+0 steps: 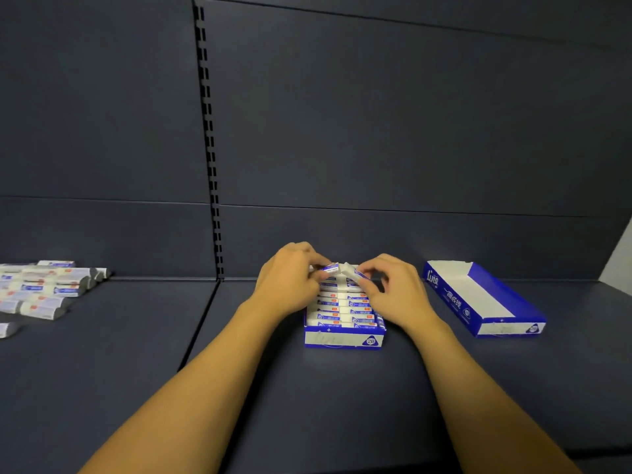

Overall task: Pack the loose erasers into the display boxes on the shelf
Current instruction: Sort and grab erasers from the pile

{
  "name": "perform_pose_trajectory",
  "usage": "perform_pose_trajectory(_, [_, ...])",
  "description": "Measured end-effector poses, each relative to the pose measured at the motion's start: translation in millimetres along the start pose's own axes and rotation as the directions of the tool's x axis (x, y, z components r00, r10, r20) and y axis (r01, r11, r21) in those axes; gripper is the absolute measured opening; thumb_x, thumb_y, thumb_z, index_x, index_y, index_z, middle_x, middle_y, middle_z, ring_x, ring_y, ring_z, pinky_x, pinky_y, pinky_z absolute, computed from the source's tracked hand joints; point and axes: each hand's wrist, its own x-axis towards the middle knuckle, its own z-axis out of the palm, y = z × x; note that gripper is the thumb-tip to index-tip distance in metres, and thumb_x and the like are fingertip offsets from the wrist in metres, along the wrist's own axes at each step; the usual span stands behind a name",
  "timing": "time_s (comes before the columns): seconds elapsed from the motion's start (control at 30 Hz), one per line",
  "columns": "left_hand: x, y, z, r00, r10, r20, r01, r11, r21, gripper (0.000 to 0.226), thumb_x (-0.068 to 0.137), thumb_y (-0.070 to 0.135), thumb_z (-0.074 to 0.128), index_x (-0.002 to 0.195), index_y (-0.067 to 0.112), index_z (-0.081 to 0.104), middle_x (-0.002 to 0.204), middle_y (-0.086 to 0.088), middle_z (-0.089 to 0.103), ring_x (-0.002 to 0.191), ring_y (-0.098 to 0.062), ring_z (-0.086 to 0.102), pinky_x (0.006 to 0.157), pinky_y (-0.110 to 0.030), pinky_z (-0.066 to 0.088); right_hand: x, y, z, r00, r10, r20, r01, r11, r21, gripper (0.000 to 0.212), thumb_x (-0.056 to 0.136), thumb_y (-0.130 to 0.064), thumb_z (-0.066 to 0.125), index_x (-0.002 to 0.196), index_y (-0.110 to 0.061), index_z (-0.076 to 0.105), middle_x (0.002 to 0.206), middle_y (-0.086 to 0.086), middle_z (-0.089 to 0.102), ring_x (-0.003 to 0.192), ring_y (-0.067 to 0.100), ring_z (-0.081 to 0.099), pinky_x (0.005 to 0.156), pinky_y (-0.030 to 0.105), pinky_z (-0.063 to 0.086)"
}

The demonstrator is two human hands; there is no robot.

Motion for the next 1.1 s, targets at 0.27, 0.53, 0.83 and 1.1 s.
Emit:
perform_pose_trajectory(0.27, [-5, -3, 0, 0.995, 0.028, 0.100, -0.039, 0.992, 0.118, 0.030, 0.092, 0.029, 0.068, 0.122, 0.031, 0.072, 0.112, 0.013, 0.061, 0.107, -0.009, 0.048, 0.078, -0.029, 0.046, 2, 3, -3, 0.997, -0.006, 0.081, 0.016, 0.992, -0.125, 0.028, 0.087, -0.035, 0.075, 0.113, -0.024, 0.070, 0.111, -0.013, 0.065, 0.093, 0.003, 0.058, 0.069, 0.016, 0.047])
perform_pose_trajectory(0.53, [-6, 2, 7, 0.996, 0.016, 0.088, -0.024, 0.996, 0.087, 0.028, 0.095, 0.035, 0.067, 0.122, 0.032, 0.071, 0.115, 0.012, 0.067, 0.104, -0.008, 0.049, 0.084, -0.034, 0.052, 3, 0, -6, 0.997, 0.007, 0.080, 0.005, 0.988, -0.153, 0.030, 0.087, -0.036, 0.076, 0.114, -0.026, 0.069, 0.114, -0.013, 0.065, 0.093, 0.002, 0.057, 0.070, 0.014, 0.046])
perform_pose_trajectory(0.83, [-4, 3, 12, 0.992, -0.079, 0.097, 0.069, 0.992, 0.107, 0.033, 0.091, 0.036, 0.073, 0.122, 0.027, 0.073, 0.116, 0.012, 0.057, 0.115, -0.011, 0.037, 0.088, -0.032, 0.049, 0, -5, -8, 0.995, 0.012, 0.094, 0.004, 0.986, -0.168, 0.031, 0.088, -0.037, 0.075, 0.116, -0.026, 0.069, 0.116, -0.012, 0.064, 0.094, 0.002, 0.055, 0.066, 0.011, 0.040])
perform_pose_trajectory(1.1, [-5, 8, 11, 0.992, -0.110, 0.058, 0.099, 0.980, 0.174, 0.028, 0.089, 0.038, 0.075, 0.116, 0.029, 0.074, 0.115, 0.008, 0.068, 0.111, -0.011, 0.047, 0.080, -0.027, 0.045, -1, -10, -10, 0.987, 0.048, 0.153, -0.007, 0.966, -0.260, 0.037, 0.089, -0.042, 0.072, 0.123, -0.029, 0.067, 0.124, -0.013, 0.062, 0.098, 0.000, 0.051, 0.064, 0.009, 0.036])
